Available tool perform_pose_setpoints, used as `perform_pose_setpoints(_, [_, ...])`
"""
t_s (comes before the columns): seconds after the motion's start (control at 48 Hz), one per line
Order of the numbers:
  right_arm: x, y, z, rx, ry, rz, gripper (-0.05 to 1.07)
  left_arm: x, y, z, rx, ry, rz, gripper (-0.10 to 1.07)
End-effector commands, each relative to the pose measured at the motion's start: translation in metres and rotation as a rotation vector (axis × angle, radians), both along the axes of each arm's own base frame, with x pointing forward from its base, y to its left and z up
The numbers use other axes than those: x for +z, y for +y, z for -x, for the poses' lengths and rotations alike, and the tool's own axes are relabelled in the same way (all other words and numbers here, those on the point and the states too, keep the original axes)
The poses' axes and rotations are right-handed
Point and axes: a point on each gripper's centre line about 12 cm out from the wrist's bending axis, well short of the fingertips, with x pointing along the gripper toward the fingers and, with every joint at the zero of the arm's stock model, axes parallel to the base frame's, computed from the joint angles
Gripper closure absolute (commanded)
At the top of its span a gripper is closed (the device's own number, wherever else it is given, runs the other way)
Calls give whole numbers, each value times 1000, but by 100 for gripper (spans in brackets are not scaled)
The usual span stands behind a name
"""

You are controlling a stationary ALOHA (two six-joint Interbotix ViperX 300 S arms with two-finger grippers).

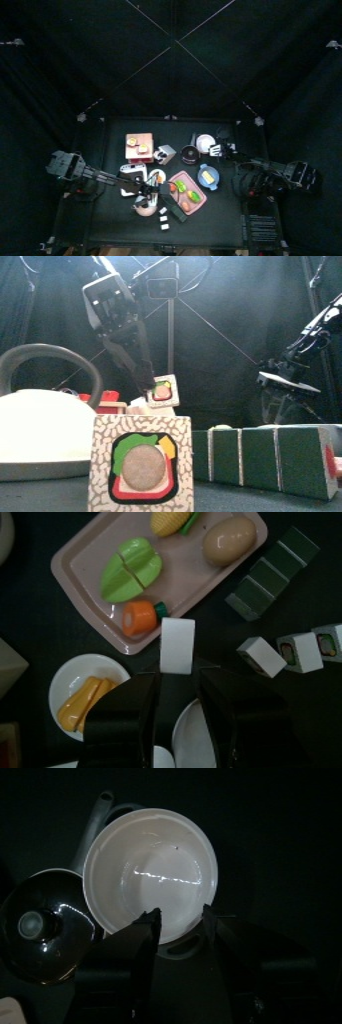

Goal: Hand over white sushi piec

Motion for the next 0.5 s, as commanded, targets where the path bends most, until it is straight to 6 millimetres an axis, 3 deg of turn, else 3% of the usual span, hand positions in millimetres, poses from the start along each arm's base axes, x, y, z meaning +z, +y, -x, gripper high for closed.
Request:
perform_pose_setpoints(0.0, [17,2,-14,63,-39,48,25,21,7,1,-5,-98,13,31])
perform_pose_setpoints(0.25, [49,25,-43,318,-95,178,25,38,29,17,-15,-254,26,31])
perform_pose_setpoints(0.479, [78,53,-70,525,-182,267,25,66,58,34,4,-451,35,31])
